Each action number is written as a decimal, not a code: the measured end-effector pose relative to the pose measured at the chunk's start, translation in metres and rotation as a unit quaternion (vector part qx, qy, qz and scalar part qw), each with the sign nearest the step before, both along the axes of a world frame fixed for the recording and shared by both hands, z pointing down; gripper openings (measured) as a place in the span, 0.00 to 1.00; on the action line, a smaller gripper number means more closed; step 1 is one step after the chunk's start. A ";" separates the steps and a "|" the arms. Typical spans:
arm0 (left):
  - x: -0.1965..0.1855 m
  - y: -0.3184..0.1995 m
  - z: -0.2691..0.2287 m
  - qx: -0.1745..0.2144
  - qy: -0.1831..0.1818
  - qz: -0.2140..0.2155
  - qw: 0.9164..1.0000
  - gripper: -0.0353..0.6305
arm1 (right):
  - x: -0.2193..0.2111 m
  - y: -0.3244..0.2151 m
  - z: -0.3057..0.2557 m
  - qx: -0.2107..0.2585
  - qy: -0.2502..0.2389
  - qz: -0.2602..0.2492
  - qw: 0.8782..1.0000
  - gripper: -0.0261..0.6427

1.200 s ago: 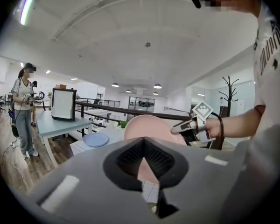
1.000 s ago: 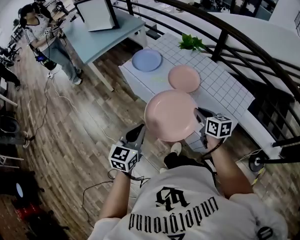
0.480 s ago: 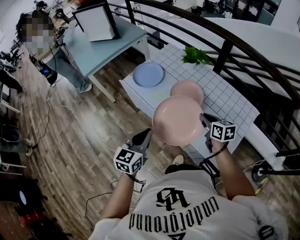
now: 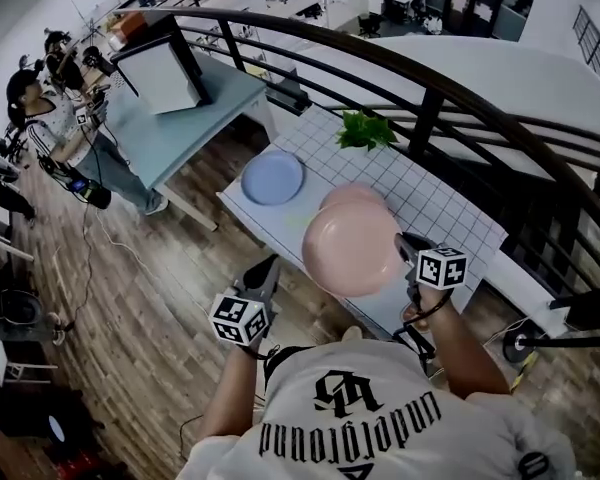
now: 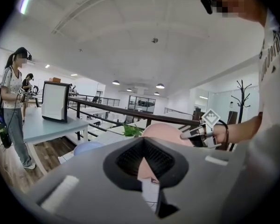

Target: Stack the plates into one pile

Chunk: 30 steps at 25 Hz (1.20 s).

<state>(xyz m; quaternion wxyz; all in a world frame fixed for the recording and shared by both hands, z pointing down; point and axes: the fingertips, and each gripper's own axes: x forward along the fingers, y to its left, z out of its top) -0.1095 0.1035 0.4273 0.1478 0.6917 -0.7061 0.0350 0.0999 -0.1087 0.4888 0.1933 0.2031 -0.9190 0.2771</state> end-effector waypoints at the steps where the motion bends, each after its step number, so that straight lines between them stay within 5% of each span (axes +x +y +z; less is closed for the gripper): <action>1: 0.000 -0.005 -0.001 -0.002 -0.002 0.004 1.000 0.13 | 0.003 -0.003 -0.001 0.000 -0.001 0.004 1.000 0.08; 13: 0.018 -0.086 0.009 -0.024 -0.001 0.096 0.995 0.13 | 0.033 -0.017 0.009 -0.029 0.004 0.073 0.997 0.08; 30: -0.006 -0.212 0.047 -0.065 0.004 0.246 0.967 0.13 | 0.019 -0.078 0.044 -0.062 0.005 0.195 0.979 0.10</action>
